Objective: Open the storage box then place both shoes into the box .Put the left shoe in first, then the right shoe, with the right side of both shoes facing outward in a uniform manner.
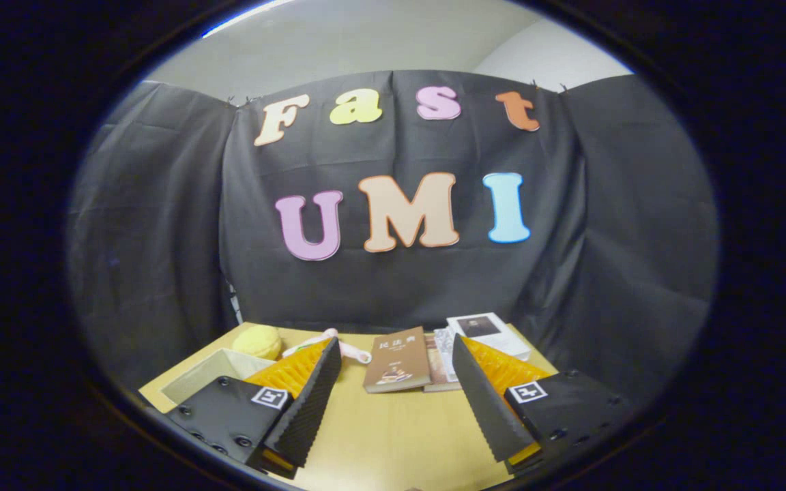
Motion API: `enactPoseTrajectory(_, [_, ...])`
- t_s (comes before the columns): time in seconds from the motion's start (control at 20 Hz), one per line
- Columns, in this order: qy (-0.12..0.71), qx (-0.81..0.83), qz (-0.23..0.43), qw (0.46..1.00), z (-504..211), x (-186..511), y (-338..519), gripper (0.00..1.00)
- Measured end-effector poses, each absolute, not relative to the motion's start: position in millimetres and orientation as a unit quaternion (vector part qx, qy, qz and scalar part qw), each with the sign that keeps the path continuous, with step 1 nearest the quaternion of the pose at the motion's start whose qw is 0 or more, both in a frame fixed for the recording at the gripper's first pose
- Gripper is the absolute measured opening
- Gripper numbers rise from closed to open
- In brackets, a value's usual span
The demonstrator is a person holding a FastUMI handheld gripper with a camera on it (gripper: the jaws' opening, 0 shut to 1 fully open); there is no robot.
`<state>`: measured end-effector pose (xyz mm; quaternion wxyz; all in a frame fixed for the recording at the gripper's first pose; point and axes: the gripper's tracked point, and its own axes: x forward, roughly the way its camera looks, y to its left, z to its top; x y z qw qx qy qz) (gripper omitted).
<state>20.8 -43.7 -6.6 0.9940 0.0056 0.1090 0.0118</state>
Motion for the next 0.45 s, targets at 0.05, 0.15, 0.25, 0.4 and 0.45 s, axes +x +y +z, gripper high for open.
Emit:
enactPoseTrajectory(0.05, [0.105,0.0,0.007,0.994,-8,19,-52,1.0])
enactPoseTrajectory(0.15, [0.104,0.002,0.005,0.995,-13,19,-58,1.0])
enactPoseTrajectory(0.25, [0.098,0.0,0.001,0.995,-12,22,-71,1.0])
enactPoseTrajectory(0.4, [0.082,-0.007,0.006,0.997,-5,23,-72,1.0])
enactPoseTrajectory(0.45, [0.077,-0.009,0.008,0.997,-3,23,-72,1.0])
